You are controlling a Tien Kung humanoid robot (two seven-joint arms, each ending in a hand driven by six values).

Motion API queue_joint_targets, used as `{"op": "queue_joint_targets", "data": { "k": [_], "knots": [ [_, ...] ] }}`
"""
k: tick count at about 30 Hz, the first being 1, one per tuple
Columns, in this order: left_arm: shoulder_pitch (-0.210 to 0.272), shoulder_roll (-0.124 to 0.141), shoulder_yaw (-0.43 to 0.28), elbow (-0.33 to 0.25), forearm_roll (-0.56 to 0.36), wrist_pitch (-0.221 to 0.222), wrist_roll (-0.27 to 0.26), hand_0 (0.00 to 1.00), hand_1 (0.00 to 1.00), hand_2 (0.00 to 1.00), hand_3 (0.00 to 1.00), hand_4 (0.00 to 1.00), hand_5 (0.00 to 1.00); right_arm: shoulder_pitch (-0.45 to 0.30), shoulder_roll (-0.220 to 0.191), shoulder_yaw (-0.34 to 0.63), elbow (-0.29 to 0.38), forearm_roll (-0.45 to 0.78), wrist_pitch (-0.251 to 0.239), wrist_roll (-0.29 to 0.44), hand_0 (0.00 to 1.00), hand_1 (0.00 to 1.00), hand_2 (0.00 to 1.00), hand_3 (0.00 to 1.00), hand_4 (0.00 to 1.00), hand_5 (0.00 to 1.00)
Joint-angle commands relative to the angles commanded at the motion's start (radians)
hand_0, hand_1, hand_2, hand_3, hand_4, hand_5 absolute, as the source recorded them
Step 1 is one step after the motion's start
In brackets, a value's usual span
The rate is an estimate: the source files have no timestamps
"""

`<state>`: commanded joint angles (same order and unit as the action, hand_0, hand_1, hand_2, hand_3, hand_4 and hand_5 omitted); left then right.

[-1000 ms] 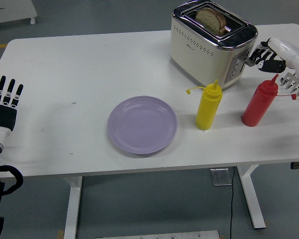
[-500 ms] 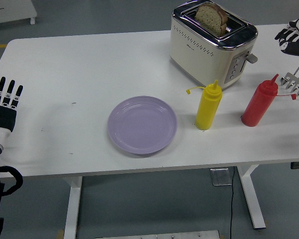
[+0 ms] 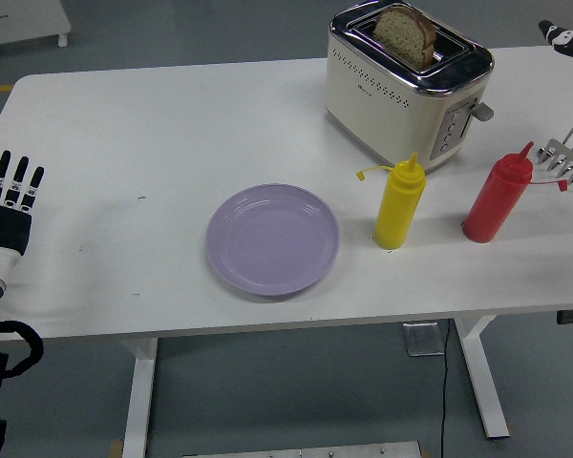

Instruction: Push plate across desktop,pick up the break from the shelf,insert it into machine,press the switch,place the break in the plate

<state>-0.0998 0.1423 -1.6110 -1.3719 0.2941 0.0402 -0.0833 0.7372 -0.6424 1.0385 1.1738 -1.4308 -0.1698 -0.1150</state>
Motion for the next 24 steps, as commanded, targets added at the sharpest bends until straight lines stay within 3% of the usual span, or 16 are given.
{"op": "queue_joint_targets", "data": {
  "k": [4,5,13,24],
  "knots": [
    [0.0,0.001,-0.001,0.0,0.0,0.0,0.0,0.829,0.871,0.931,0.821,0.619,0.998,0.036,0.019,-0.027,0.014,0.027,-0.004,-0.007,0.819,0.802,0.92,0.998,0.773,0.406],
    [-0.001,0.001,-0.001,0.0,0.0,0.0,0.0,0.827,0.871,0.931,0.821,0.62,0.998,0.048,0.025,-0.036,0.015,0.03,-0.003,-0.011,0.83,0.809,0.901,0.931,0.785,0.392],
    [-0.004,0.002,-0.005,-0.001,-0.001,0.0,-0.001,0.826,0.87,0.93,0.82,0.62,0.998,0.151,0.084,-0.102,-0.005,0.037,0.014,-0.047,0.831,0.811,0.891,0.924,0.79,0.39],
    [-0.004,0.007,-0.014,-0.003,-0.001,0.0,-0.001,0.822,0.87,0.93,0.821,0.62,0.998,0.284,0.198,-0.214,-0.136,0.029,0.068,-0.122,0.832,0.812,0.881,0.907,0.788,0.396]
  ]
}}
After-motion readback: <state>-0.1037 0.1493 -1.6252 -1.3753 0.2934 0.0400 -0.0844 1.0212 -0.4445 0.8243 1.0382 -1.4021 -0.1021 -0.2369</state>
